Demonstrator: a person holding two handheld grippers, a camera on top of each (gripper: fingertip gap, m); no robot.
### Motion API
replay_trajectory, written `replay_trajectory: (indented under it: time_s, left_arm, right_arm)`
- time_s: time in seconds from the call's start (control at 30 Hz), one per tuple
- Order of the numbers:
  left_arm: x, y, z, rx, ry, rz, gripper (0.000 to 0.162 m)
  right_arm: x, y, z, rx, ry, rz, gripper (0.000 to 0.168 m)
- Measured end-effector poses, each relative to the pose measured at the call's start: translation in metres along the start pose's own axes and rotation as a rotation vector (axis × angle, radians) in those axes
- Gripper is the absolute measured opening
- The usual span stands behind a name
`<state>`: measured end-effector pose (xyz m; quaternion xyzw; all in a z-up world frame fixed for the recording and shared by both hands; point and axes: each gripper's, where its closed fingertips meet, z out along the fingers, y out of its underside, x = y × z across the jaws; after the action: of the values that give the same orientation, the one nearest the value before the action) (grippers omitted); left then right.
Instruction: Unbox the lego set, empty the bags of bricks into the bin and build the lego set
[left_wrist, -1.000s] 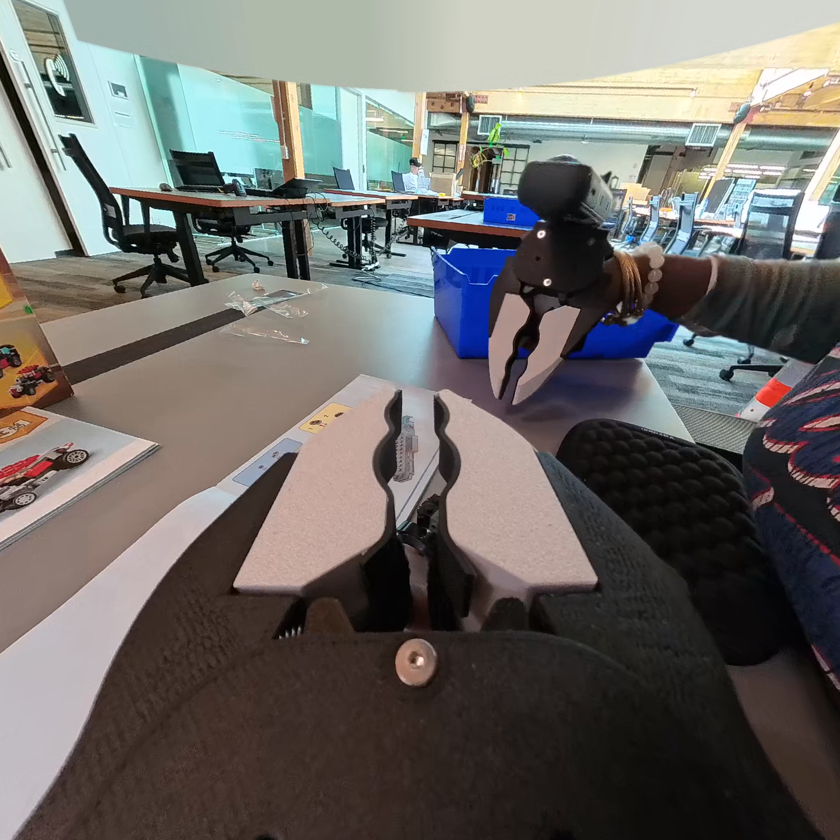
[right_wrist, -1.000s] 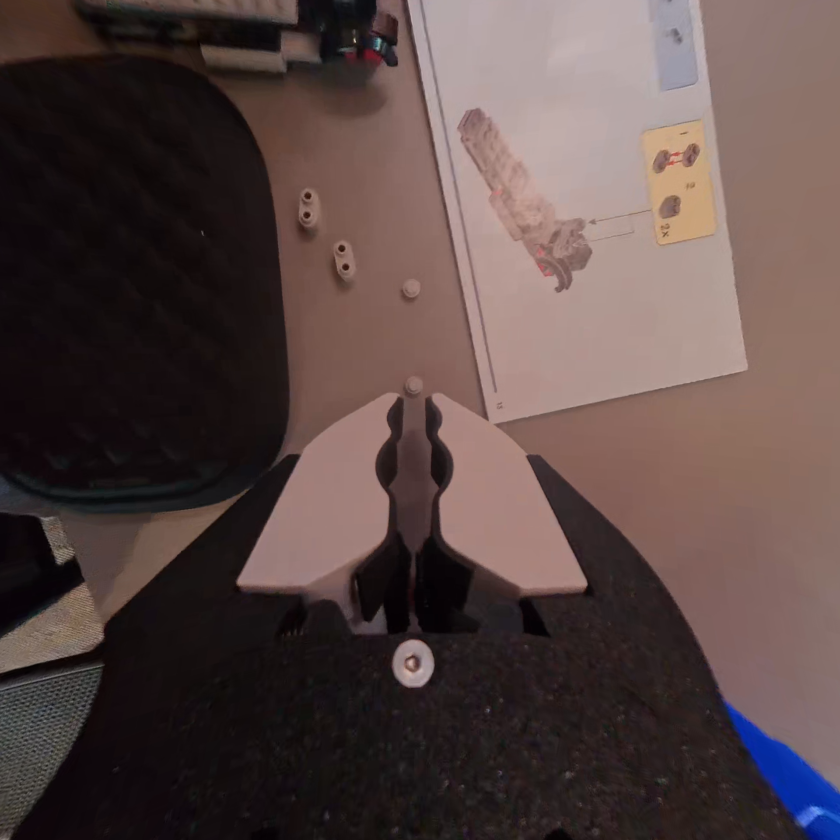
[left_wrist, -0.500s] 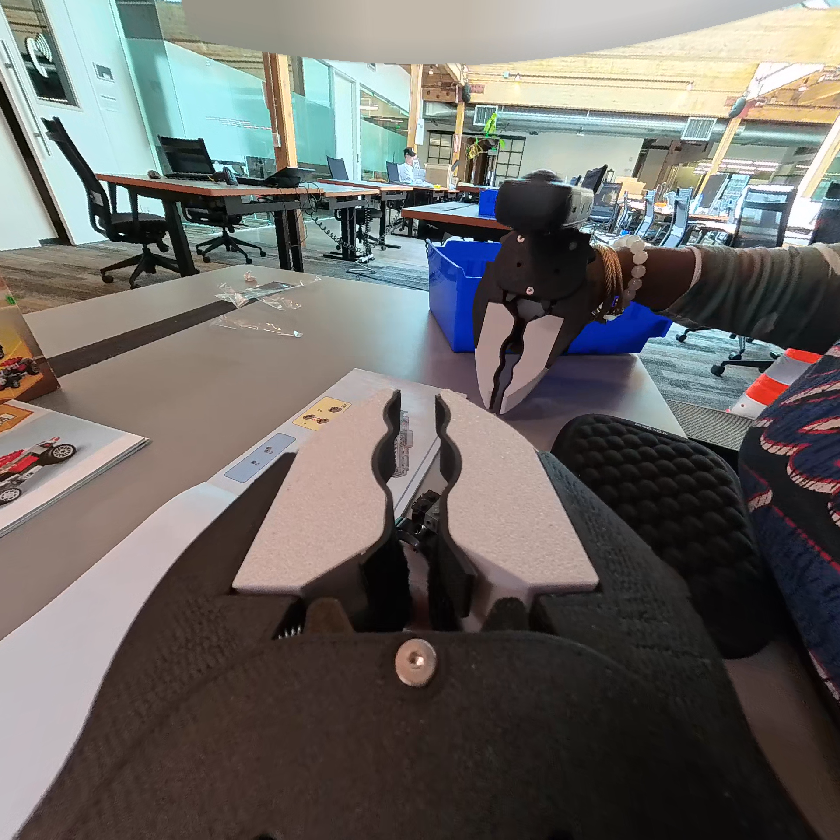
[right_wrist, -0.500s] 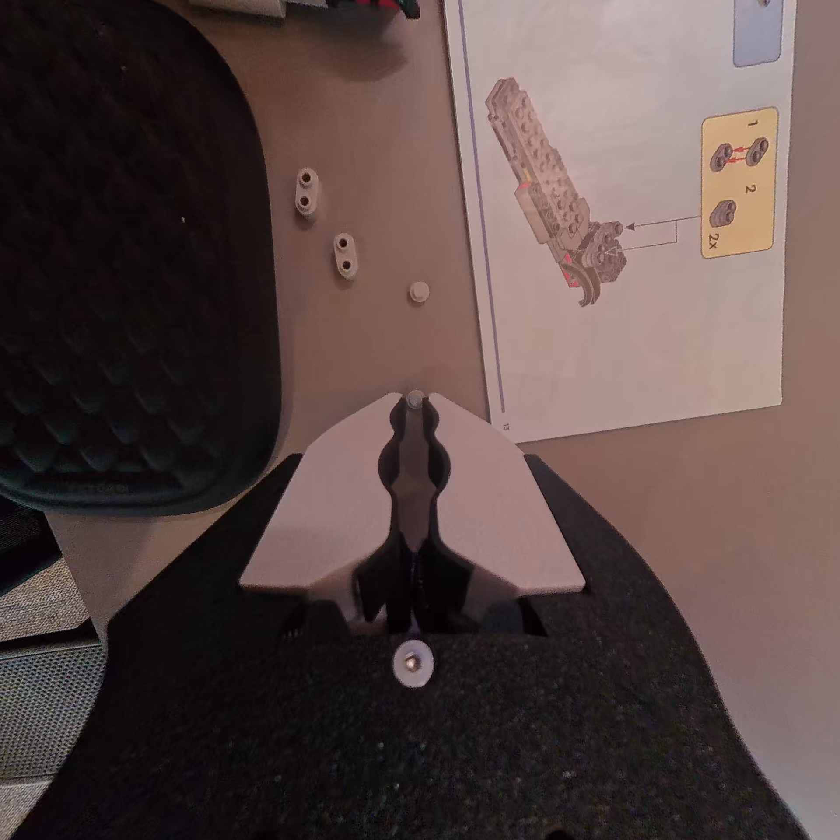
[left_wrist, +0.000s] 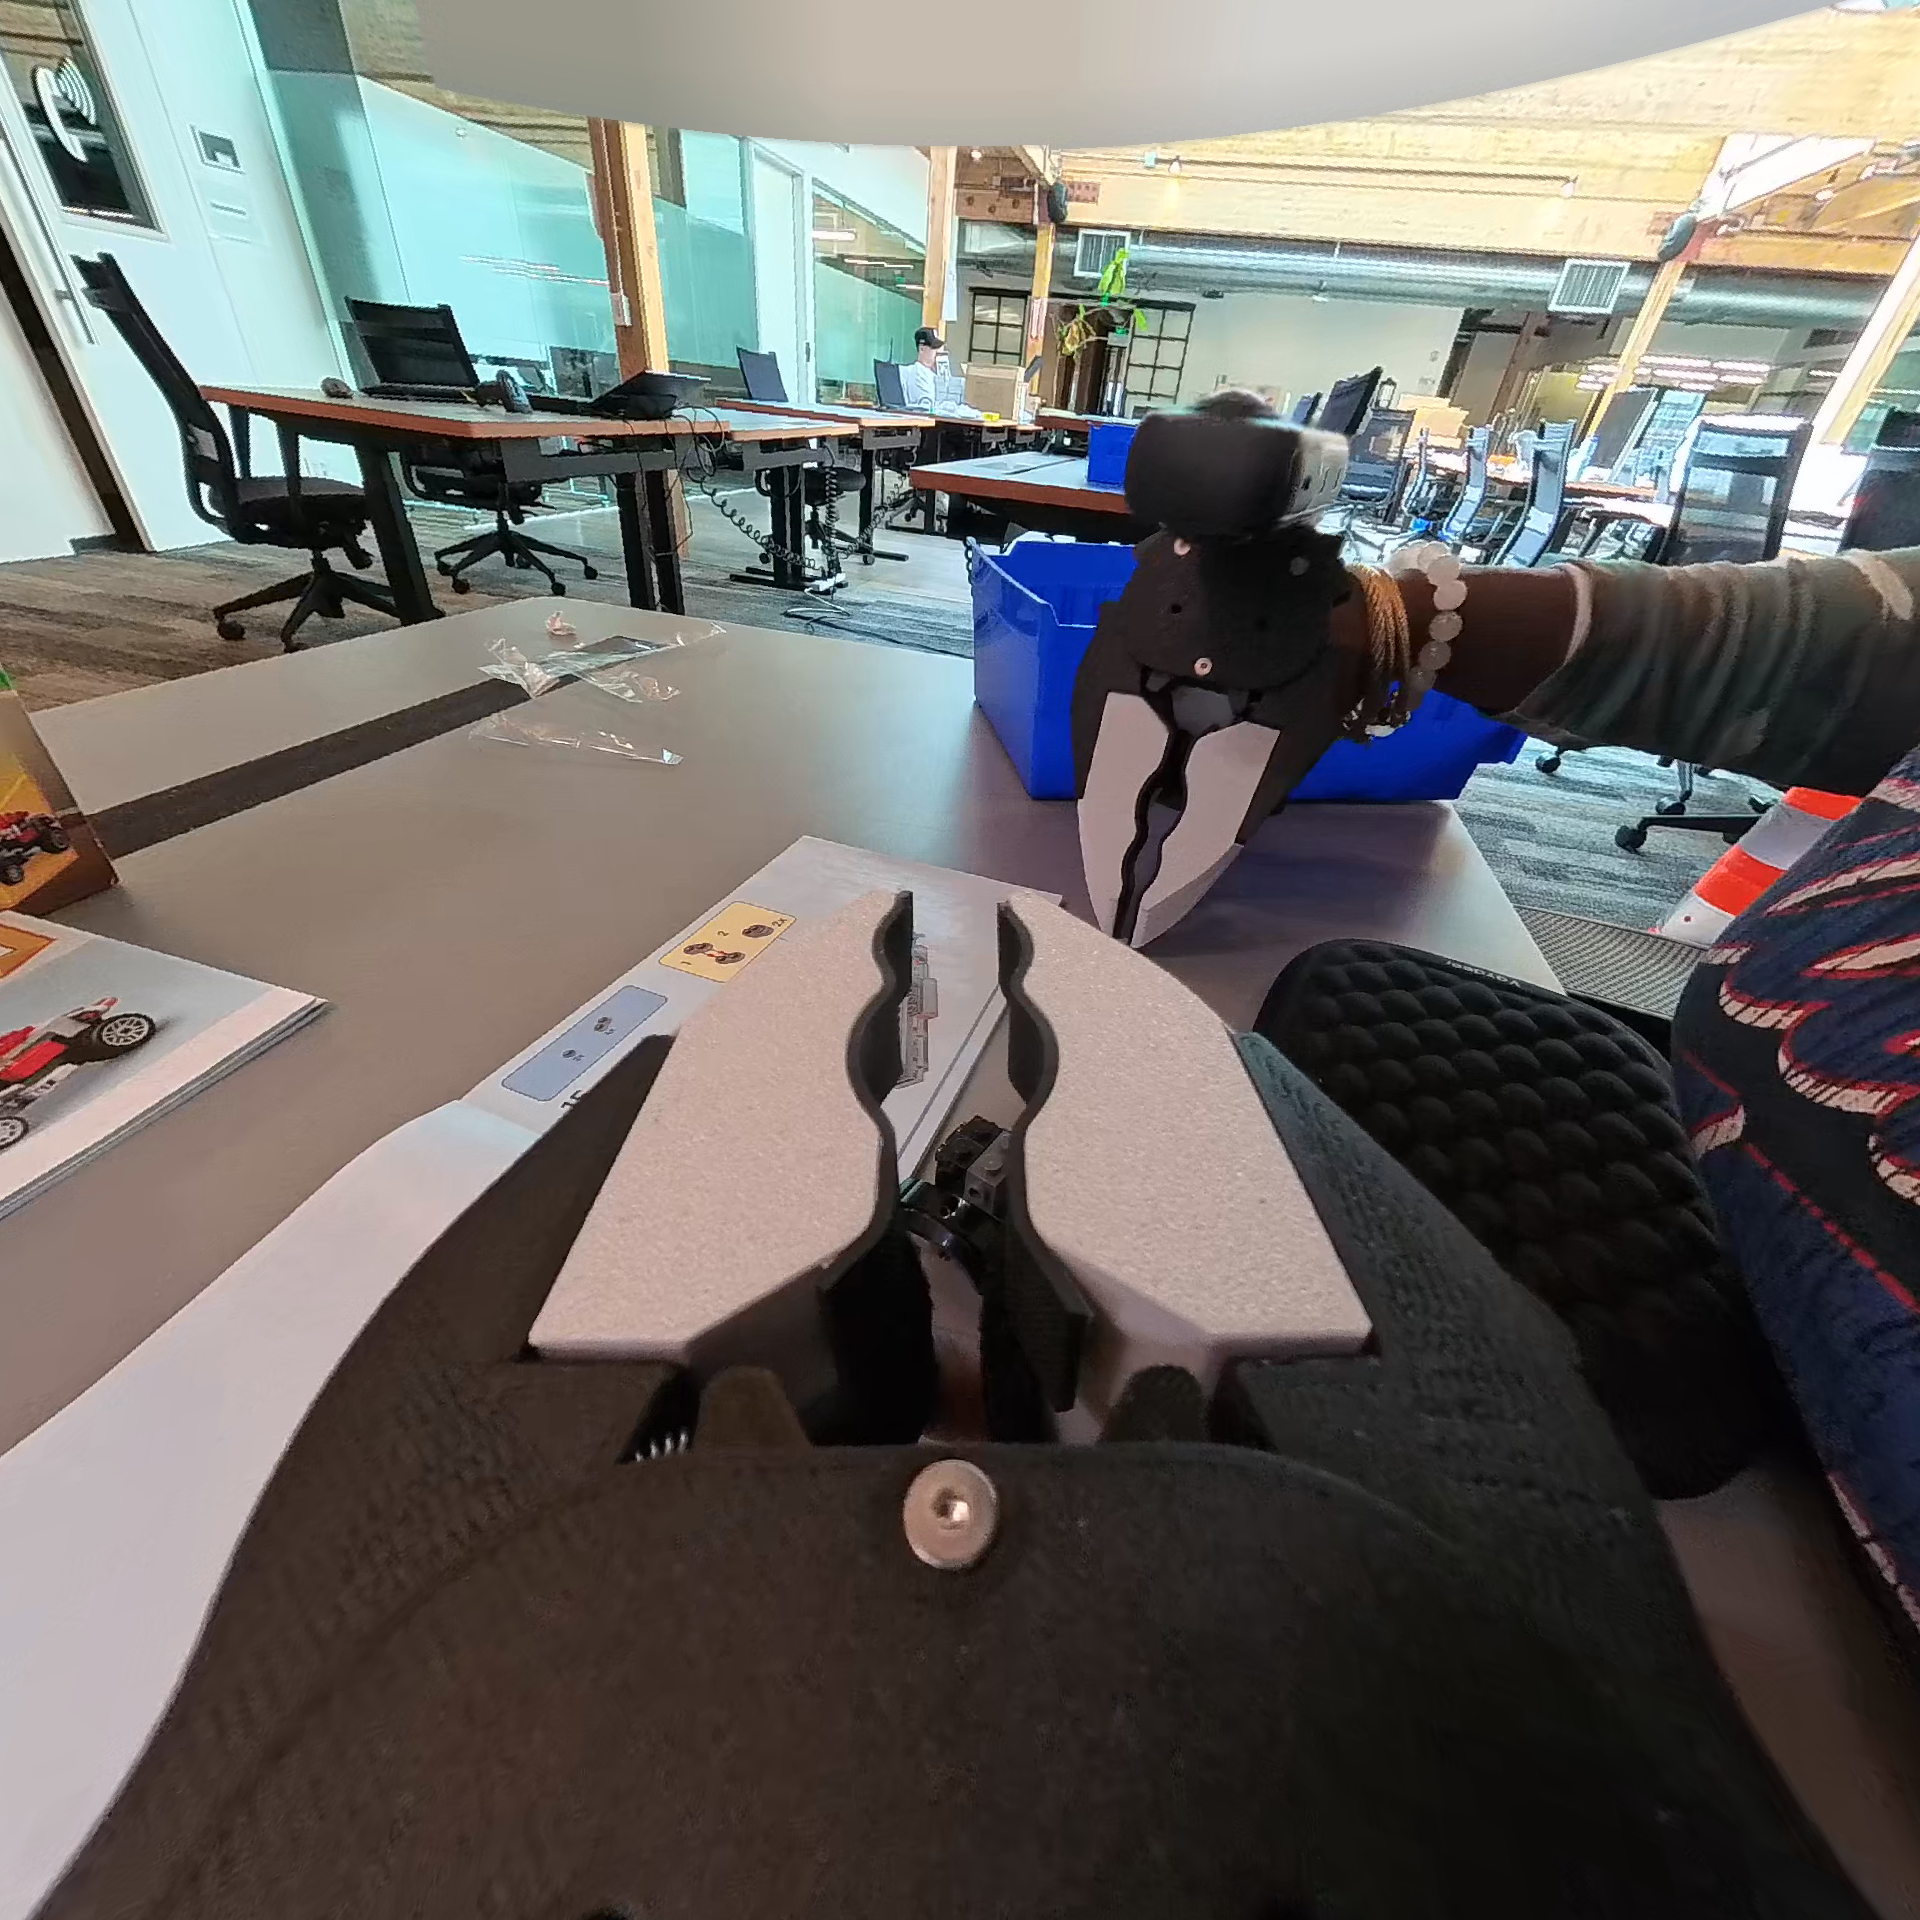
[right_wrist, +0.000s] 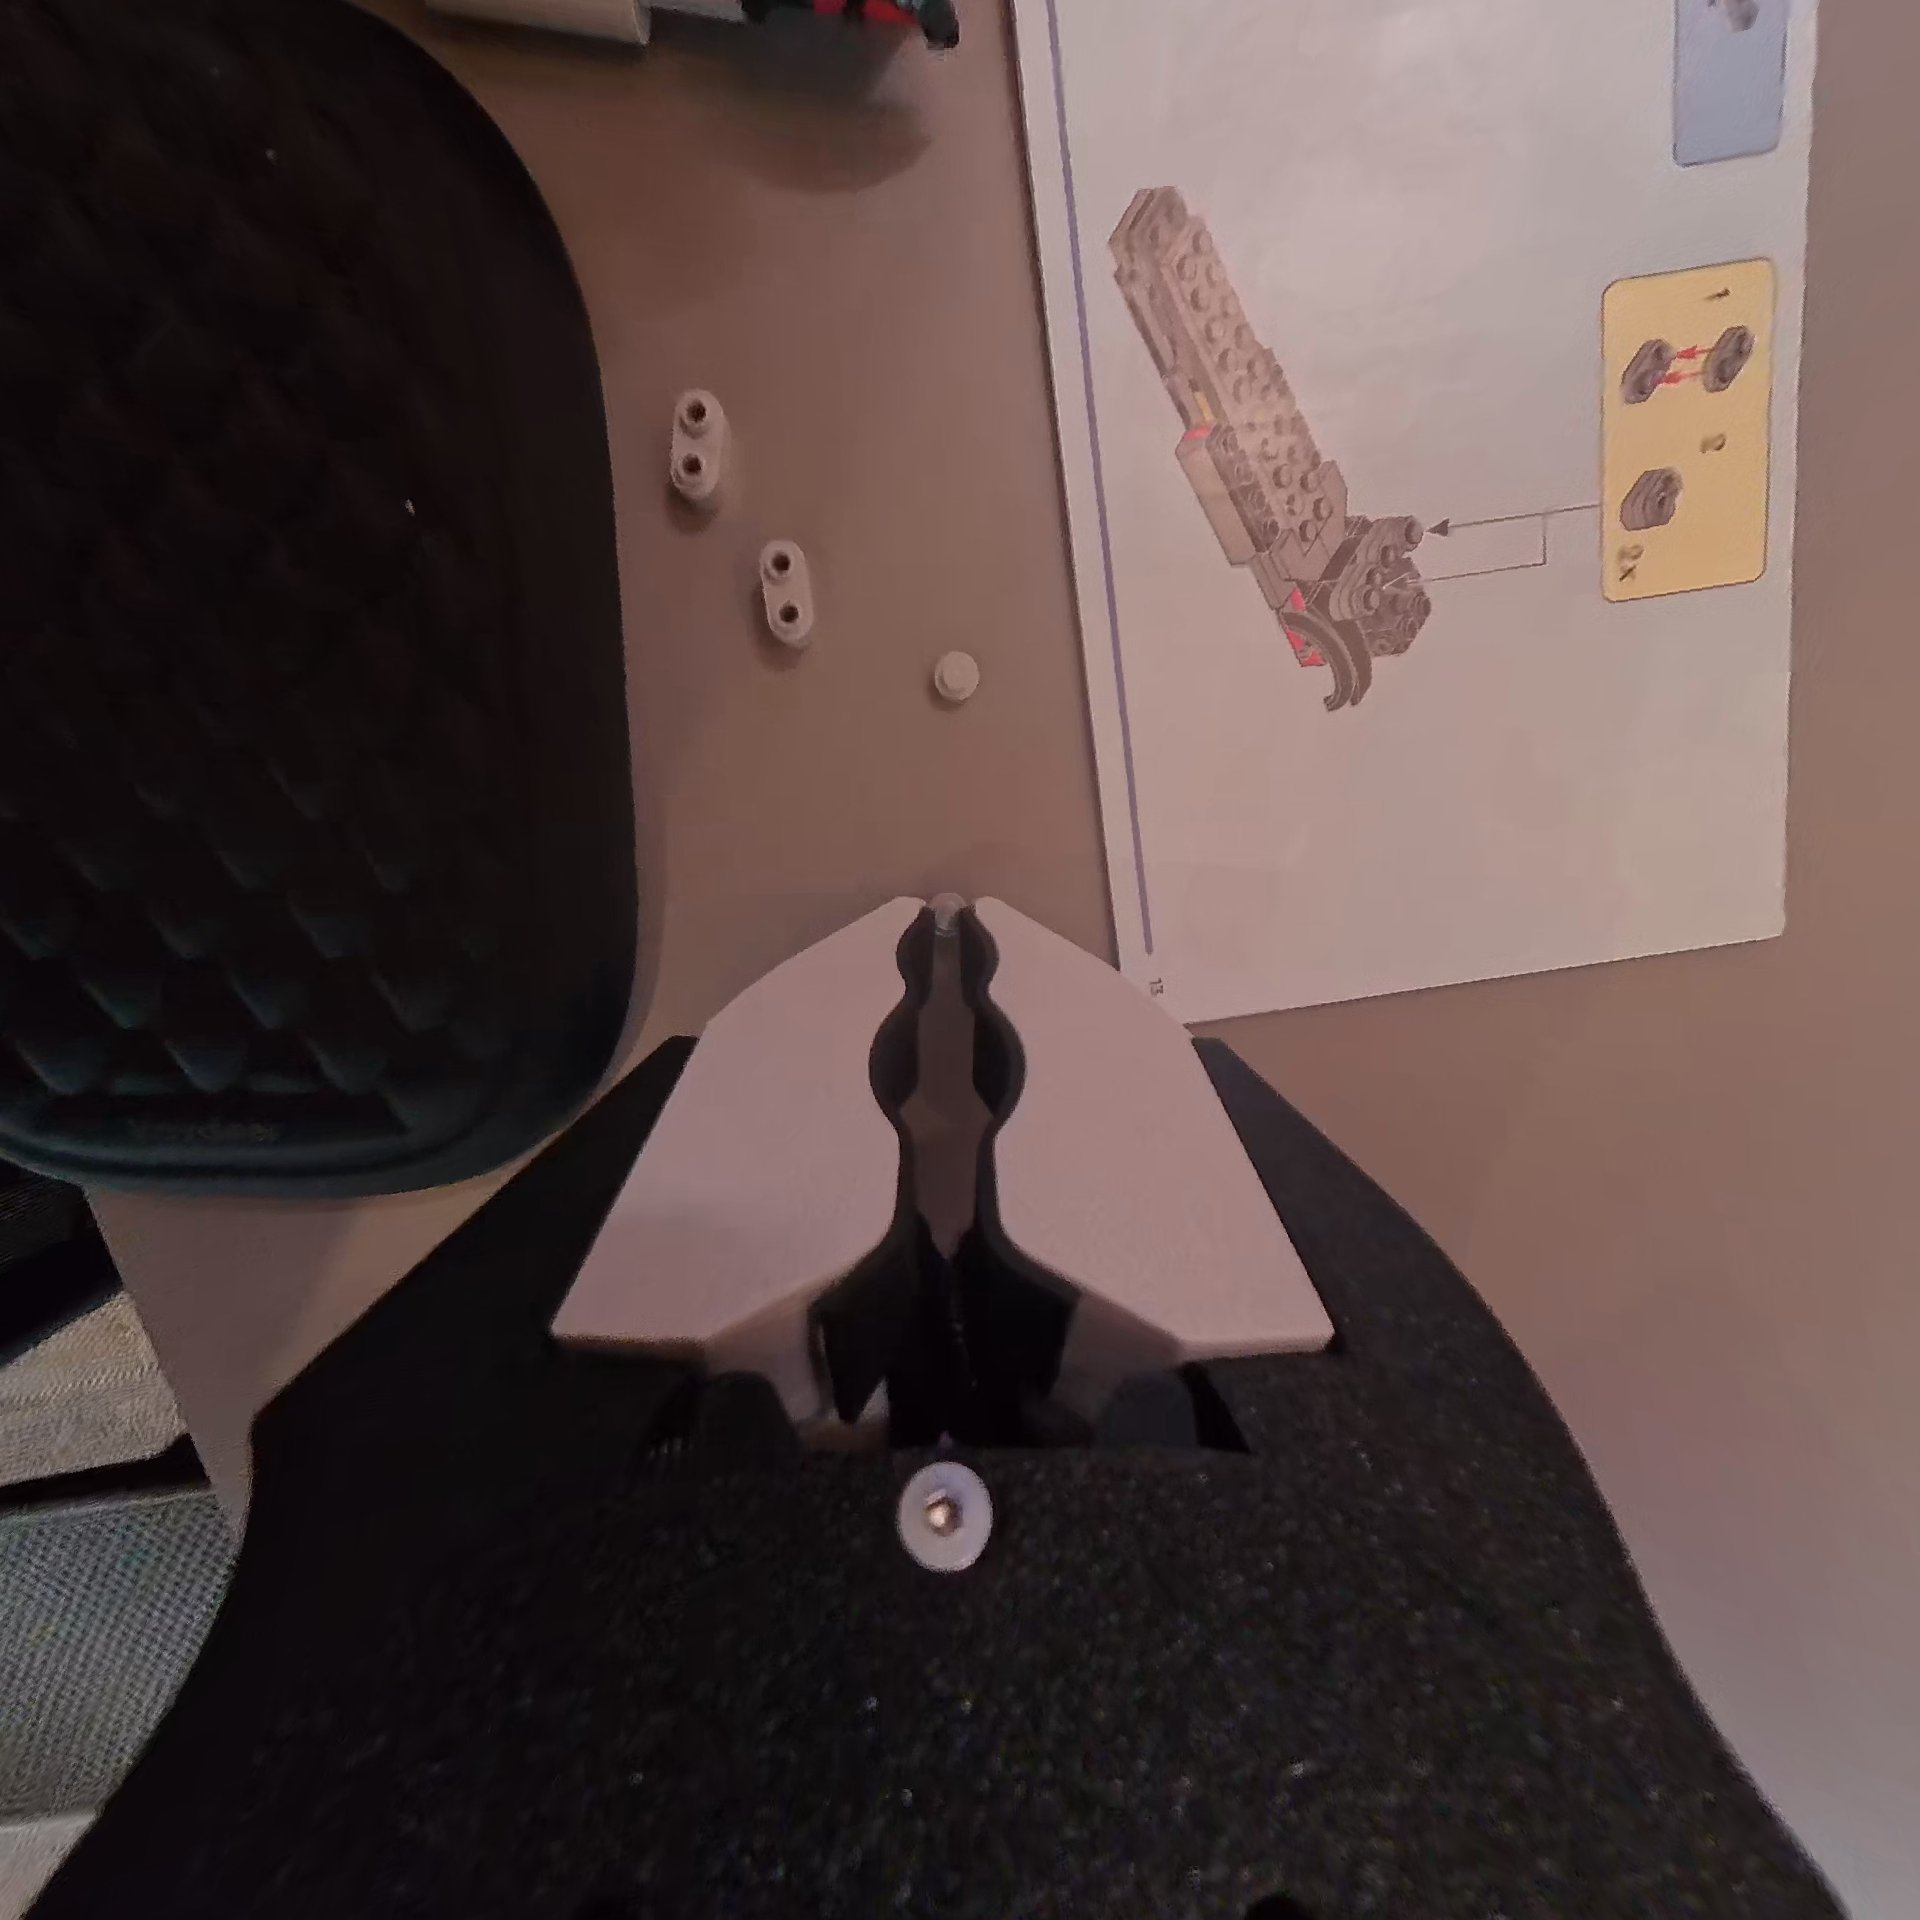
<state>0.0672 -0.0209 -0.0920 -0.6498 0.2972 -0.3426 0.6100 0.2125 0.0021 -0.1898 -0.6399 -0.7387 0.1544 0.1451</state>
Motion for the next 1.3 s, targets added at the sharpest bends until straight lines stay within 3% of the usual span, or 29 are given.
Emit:
replay_trajectory:
  time_s: [0.13,0.23,0.37,0.93,1.3]
  left_arm:
    - [0.001,0.0,0.0,-0.001,0.002,0.001,0.015]
    - [0.002,-0.002,0.0,0.004,0.008,0.002,0.015]
    - [0.004,-0.004,-0.001,0.011,0.014,0.003,0.015]
    - [0.005,-0.008,-0.003,0.025,0.022,-0.005,0.015]
    - [0.009,-0.003,-0.003,-0.02,0.044,0.003,0.015]
  right_arm:
    - [-0.013,-0.039,-0.011,0.137,-0.003,0.008,0.004]
    - [-0.022,-0.054,-0.007,0.129,-0.005,-0.008,0.004]
    - [-0.023,-0.049,0.006,0.041,0.0,-0.012,0.004]
    - [-0.027,-0.048,0.016,-0.04,-0.032,-0.026,0.004]
    - [-0.03,-0.054,0.02,-0.168,-0.09,0.063,0.005]
